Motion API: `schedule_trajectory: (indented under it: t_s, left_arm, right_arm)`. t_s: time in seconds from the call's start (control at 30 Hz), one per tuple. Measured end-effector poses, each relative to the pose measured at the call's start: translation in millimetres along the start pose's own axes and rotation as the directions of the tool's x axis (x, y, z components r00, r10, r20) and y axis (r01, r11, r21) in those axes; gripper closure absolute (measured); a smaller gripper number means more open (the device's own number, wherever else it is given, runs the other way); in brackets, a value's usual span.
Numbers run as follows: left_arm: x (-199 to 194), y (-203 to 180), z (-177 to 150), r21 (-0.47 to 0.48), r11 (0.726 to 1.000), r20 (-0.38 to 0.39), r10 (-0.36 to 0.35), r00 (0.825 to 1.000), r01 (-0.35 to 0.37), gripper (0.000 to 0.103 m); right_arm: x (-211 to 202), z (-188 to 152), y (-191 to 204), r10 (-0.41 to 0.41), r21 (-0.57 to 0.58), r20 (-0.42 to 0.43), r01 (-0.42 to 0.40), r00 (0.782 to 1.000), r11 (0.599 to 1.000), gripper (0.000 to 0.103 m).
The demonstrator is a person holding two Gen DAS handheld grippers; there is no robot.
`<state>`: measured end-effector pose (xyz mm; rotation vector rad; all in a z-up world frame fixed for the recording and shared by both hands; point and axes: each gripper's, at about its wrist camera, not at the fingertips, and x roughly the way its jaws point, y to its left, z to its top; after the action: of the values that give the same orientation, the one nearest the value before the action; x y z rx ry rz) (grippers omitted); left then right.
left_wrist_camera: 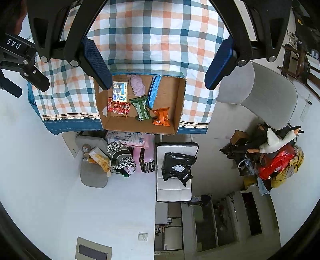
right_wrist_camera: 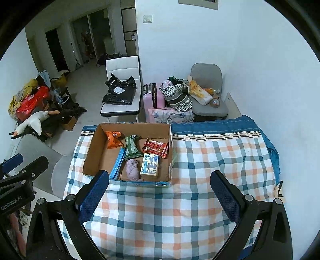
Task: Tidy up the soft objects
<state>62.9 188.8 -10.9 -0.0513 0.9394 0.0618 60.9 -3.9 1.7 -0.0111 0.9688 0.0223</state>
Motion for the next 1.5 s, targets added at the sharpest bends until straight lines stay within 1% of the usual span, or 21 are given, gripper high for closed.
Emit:
schedule_trajectory:
  t_s: [0.5, 1.5]
  left_arm:
    - [-12.3, -5.9, -1.4, 0.0, 1.0, -0.001, -0.004, 1.0, 0.004, 0.008]
    - [-14.0, -6.4, -3.6, 0.002, 1.0, 0.002, -0.004, 1.0, 0.004, 0.008]
  right_arm:
    - [-3.7, 1.0, 1.6, 0.001, -0.005, 0.002, -0.001, 1.0, 1.0, 0.0]
    - [-6.7, 3.6, 2.6, -0.008, -0.006, 0.011, 0.008, 1.0, 1.0, 0.0]
